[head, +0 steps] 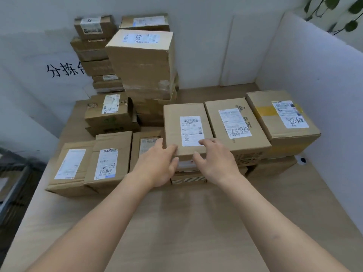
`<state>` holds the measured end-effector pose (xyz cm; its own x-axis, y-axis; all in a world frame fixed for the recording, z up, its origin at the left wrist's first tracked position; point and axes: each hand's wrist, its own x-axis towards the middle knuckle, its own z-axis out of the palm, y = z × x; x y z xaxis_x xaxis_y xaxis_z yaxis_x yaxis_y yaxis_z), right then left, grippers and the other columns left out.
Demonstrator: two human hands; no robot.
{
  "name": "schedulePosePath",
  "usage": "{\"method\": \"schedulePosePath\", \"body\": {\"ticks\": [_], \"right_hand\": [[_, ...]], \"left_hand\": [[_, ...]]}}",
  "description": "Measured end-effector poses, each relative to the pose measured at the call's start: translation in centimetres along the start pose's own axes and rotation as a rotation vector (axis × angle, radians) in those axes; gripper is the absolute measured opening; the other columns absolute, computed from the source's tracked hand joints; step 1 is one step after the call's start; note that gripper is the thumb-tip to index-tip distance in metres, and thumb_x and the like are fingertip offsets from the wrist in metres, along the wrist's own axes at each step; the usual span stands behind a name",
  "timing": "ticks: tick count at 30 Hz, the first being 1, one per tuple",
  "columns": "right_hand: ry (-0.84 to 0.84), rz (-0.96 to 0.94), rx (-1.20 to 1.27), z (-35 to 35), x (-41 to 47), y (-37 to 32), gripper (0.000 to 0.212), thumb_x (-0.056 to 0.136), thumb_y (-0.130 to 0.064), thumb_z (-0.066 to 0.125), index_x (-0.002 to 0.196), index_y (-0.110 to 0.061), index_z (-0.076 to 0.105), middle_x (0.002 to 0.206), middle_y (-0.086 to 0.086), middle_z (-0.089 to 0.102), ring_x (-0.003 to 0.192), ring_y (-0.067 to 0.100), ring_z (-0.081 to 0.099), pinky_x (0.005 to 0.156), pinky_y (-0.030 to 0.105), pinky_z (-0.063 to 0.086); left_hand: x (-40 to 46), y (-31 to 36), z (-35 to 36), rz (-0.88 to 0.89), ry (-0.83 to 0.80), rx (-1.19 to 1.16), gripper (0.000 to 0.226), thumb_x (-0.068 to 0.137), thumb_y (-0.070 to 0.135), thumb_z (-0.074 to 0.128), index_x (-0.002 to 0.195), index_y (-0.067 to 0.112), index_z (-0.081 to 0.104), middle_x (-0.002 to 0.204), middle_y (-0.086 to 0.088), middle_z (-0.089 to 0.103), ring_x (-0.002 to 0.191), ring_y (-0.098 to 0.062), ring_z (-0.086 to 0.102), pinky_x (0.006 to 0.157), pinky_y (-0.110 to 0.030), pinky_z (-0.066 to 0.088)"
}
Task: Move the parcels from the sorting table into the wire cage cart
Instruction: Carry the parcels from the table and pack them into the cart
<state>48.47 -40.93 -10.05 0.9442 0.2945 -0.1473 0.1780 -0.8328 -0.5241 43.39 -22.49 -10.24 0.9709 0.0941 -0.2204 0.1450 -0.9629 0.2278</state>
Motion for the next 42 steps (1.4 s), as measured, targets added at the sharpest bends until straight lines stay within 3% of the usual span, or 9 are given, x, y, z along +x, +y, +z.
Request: {"method": "schedulePosePath", "body": {"ticks": [5,10,12,15,19,27,32,38,42], "right_hand": [[0.029,0.111,0.064,0.4,1.6,-0.3,0.049,0.097,-0.041,0.055,0.142,-0.023,0.055,0.138,0.01,0.052,0.124,0.034,0.051,0.103,0.042,0.041],[-0.018,0.153,0.159,0.0,1.7,-0.1,0.047,0.093,-0.045,0.06,0.137,-0.027,0.058,0.125,0.003,0.064,0.122,0.028,0.056,0.103,0.041,0.045],[-0.05,0.155,0.18,0.7,0.8,0.5,0.048,0.09,-0.051,0.059,0.136,-0.034,0.056,0.123,0.002,0.064,0.117,0.029,0.058,0.1,0.042,0.048],[-0.103,0.109,0.128,2.5,-0.7,1.5,0.059,0.093,-0.058,0.055,0.148,-0.047,0.039,0.124,0.004,0.046,0.114,0.033,0.055,0.1,0.043,0.047],[-0.155,0.057,0.325,4.2,-1.7,2.1,0.073,0.1,-0.056,0.054,0.161,-0.05,0.013,0.14,0.003,0.036,0.124,0.024,0.052,0.107,0.036,0.041],[-0.078,-0.006,0.401,4.4,-5.4,0.7,0.077,0.099,-0.049,0.061,0.162,-0.045,0.016,0.148,0.003,0.037,0.134,0.018,0.045,0.109,0.033,0.038],[-0.032,-0.056,0.365,3.3,-9.2,-1.9,0.077,0.099,-0.05,0.062,0.161,-0.047,0.017,0.144,0.003,0.038,0.116,0.013,0.048,0.098,0.029,0.04],[0.067,-0.118,0.282,2.8,-15.9,-6.4,0.077,0.097,-0.052,0.063,0.161,-0.045,0.02,0.138,0.005,0.044,0.121,0.018,0.051,0.098,0.034,0.046],[0.107,-0.134,0.252,2.8,-20.8,-9.5,0.077,0.098,-0.052,0.063,0.161,-0.044,0.02,0.135,0.004,0.044,0.109,0.015,0.05,0.09,0.032,0.046]], "left_hand": [[2.0,-0.3,1.7,-0.069,-0.009,-0.269,0.057,0.104,0.047,0.046,0.158,0.039,0.029,0.144,-0.004,0.047,0.131,-0.028,0.05,0.109,-0.046,0.045],[1.4,-0.2,1.9,-0.163,0.077,-0.496,0.054,0.104,0.041,0.053,0.156,0.039,0.037,0.14,-0.001,0.046,0.129,-0.022,0.049,0.107,-0.031,0.037],[0.4,-0.6,1.9,-0.184,0.079,-0.461,0.055,0.103,0.043,0.053,0.155,0.043,0.035,0.132,0.0,0.043,0.121,-0.024,0.052,0.107,-0.038,0.043],[-1.1,-1.0,2.3,-0.185,0.059,-0.369,0.056,0.102,0.048,0.053,0.154,0.05,0.031,0.123,0.0,0.037,0.109,-0.026,0.054,0.101,-0.041,0.048],[-1.8,-1.2,3.2,-0.13,0.017,-0.437,0.062,0.103,0.05,0.051,0.158,0.053,0.021,0.141,-0.005,0.041,0.129,-0.027,0.049,0.111,-0.045,0.042],[-5.6,-1.9,2.8,-0.065,0.083,-0.52,0.069,0.101,0.046,0.06,0.159,0.05,0.023,0.145,-0.004,0.041,0.136,-0.023,0.046,0.115,-0.04,0.039],[-10.2,-2.5,0.5,-0.05,0.1,-0.511,0.07,0.101,0.049,0.058,0.159,0.052,0.02,0.131,-0.003,0.041,0.111,-0.023,0.055,0.103,-0.04,0.047],[-17.7,-4.7,-1.8,-0.001,0.141,-0.504,0.072,0.1,0.053,0.058,0.159,0.052,0.018,0.126,-0.003,0.041,0.105,-0.021,0.055,0.095,-0.037,0.048],[-22.8,-6.1,-3.0,0.047,0.164,-0.492,0.072,0.1,0.053,0.058,0.16,0.051,0.018,0.124,-0.003,0.042,0.102,-0.02,0.056,0.087,-0.033,0.044]]}}
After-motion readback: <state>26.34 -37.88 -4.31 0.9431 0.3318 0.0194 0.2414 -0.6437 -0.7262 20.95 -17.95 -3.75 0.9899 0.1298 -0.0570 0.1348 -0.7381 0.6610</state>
